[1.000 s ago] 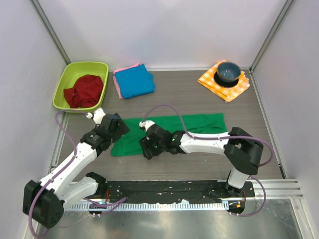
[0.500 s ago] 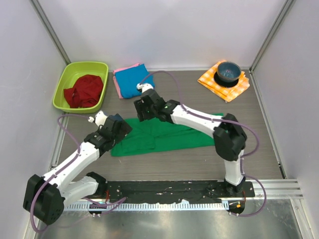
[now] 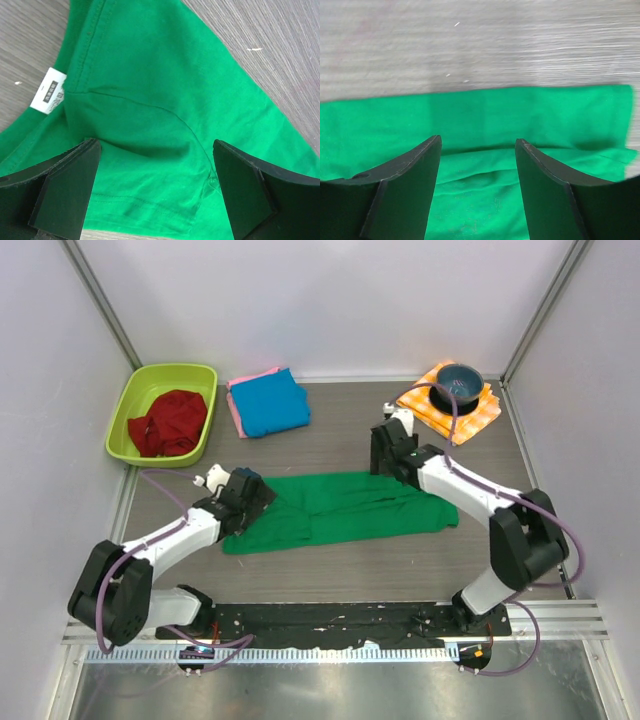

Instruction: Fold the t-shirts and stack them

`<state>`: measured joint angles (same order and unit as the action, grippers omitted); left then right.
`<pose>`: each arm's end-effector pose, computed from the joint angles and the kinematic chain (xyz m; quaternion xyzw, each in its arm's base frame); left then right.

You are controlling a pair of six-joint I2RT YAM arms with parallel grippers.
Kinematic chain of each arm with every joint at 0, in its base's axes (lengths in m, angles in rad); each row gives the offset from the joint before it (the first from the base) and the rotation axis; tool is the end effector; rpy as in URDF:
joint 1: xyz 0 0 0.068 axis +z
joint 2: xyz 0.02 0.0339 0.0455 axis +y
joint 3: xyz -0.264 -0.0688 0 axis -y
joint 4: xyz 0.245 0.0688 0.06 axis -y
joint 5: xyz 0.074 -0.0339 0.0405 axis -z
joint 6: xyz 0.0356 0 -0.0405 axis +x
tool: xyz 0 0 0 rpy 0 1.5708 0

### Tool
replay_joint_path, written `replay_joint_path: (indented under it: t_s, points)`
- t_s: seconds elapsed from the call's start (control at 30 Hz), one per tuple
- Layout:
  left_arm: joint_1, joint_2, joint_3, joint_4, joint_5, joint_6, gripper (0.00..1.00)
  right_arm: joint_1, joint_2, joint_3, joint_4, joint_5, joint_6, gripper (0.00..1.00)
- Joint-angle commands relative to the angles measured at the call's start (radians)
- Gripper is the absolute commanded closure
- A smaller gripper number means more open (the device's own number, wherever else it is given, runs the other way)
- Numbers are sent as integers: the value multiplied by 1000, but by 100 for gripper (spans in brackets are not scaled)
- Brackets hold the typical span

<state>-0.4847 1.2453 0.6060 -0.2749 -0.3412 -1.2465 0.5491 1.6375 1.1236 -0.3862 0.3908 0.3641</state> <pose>0.2123 -0.0983 0.1804 -0.3976 0.8456 -0.1378 0.3283 0.3030 0.1695 0.2250 -0.0219 0.9283 -0.0222 0.3706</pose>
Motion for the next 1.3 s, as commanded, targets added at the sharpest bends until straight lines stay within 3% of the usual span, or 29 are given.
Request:
replay_joint_path:
  t_s: [0.0,0.4,0.73,0.93,1.27]
  points:
    - [0,58,69,101,4,-4,0,-64,-113,-85,35,158,71,34]
    - [5,218,149,95,10,4,0,-230,-27,-176,67,128,174,34]
    - [23,305,187,29,-21,13,0,-213,5,-283,40,34,275,35]
    - [38,422,277,-4,-21,42,0,-88,-25,-346,-16,60,358,34]
    - [107,551,429,-29,7,97,0,225,-131,-422,-161,86,556,34]
